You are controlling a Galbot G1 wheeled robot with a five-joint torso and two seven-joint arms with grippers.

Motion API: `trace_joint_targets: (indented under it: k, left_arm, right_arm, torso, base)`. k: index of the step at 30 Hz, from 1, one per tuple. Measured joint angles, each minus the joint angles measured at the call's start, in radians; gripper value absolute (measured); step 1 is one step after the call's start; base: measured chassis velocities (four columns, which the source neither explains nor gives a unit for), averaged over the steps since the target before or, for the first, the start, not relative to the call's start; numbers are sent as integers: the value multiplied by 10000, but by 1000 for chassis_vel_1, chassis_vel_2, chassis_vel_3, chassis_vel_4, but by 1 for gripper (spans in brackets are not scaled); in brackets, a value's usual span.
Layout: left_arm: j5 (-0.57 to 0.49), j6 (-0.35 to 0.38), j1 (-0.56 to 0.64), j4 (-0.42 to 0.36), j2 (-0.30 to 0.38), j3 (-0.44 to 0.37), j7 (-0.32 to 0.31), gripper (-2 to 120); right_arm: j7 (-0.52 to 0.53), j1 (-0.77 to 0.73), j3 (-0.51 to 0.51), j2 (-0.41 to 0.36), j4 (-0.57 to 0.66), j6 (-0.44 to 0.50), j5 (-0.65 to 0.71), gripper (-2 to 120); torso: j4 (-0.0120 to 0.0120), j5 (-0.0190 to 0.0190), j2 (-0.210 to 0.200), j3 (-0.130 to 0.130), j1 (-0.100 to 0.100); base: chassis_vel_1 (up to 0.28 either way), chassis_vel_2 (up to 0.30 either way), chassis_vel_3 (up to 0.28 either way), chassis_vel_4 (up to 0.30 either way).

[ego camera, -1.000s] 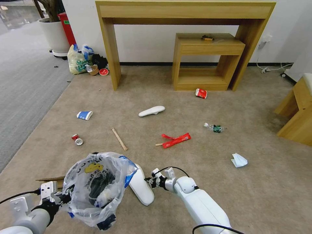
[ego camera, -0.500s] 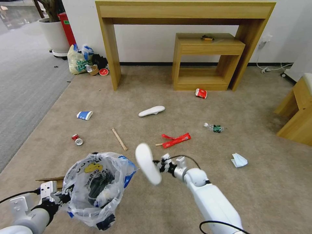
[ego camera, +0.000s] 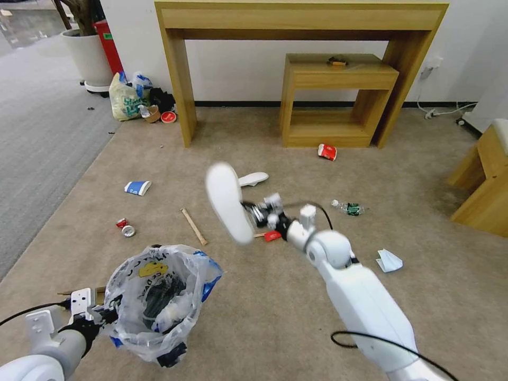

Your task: Pick up the trash bin and place the garbage on the floor into it.

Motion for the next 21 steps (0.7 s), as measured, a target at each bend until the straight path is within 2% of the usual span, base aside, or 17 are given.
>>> trace_joint_targets:
  k: [4,5,7,8,11,13,21]
  left_arm:
    - [-17,0,-67,26,45,130,-55,0]
    - [-17,0,-67,26,45,130,-55,0]
    - [-20,0,-95,39,83,172,-75,0]
    - [-25,0,-103,38,101,178,-79,0]
    - [-40,-1,-114,29,117,179,-79,0]
    - [-70,0,-111,-11,116,177,-79,0]
    - [-93,0,-67,-87,85,161,-44,0]
  right_arm:
    - [437,557,-1315,107,945,-405,617,0]
    - [437,557,-1315,107,945,-405,617,0]
    - [464,717,-2061,87,1206,-470,636,0]
    - [440,802,-2505,58,1293,-469,578,0]
    - [394,848,-2975,41,1298,-436,396,0]
    - [264,828,-3595,70,1048,-130,-143,0]
    - [210,485,-4277,288,472,113,-896,0]
  torso:
    - [0,0,-1,0,0]
    - [0,0,-1,0,0]
    - [0,-1,0,0,0]
    - [-1,-1,0,0,0]
    - [-2,-1,-1,0,0]
    - [-2,-1,-1,0,0]
    - [-1,0,-1,0,0]
  base:
    - [0,0,0,0]
    - [0,0,0,0]
    - [0,0,0,0]
    - [0,0,0,0]
    - [0,0,0,0]
    - [0,0,0,0]
    - [0,0,0,0]
